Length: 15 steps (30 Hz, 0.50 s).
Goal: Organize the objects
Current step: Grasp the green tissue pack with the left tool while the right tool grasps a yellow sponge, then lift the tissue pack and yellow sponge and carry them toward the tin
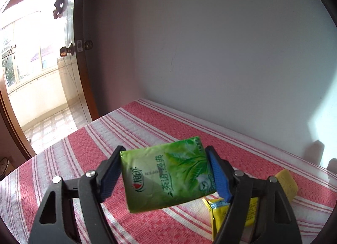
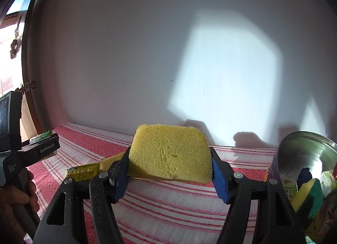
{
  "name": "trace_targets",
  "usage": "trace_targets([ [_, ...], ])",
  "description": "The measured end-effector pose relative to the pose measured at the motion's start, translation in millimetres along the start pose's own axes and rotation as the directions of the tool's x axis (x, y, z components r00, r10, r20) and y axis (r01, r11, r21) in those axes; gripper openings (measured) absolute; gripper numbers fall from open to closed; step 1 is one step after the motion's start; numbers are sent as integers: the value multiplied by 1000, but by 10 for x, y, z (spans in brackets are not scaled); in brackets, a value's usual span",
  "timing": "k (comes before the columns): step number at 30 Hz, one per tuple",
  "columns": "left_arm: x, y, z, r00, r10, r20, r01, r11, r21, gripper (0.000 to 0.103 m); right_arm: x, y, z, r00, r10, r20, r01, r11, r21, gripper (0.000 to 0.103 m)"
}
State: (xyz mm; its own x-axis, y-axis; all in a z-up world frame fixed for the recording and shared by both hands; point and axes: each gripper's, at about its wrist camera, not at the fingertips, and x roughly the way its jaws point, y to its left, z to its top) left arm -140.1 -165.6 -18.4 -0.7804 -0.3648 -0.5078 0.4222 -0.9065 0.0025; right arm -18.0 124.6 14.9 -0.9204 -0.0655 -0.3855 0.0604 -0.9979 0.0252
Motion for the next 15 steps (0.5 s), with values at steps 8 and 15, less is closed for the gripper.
trace_targets([
  [8,-424,-204,-247,997,-74,30,71,994,84,77,-328,-62,-98,1000,-6,15,5,1000,14,69],
  [15,-620,-258,-351,994,-103,38,98,989,107,77,-571,-122,-180,1000,-13,22,12,1000,14,69],
])
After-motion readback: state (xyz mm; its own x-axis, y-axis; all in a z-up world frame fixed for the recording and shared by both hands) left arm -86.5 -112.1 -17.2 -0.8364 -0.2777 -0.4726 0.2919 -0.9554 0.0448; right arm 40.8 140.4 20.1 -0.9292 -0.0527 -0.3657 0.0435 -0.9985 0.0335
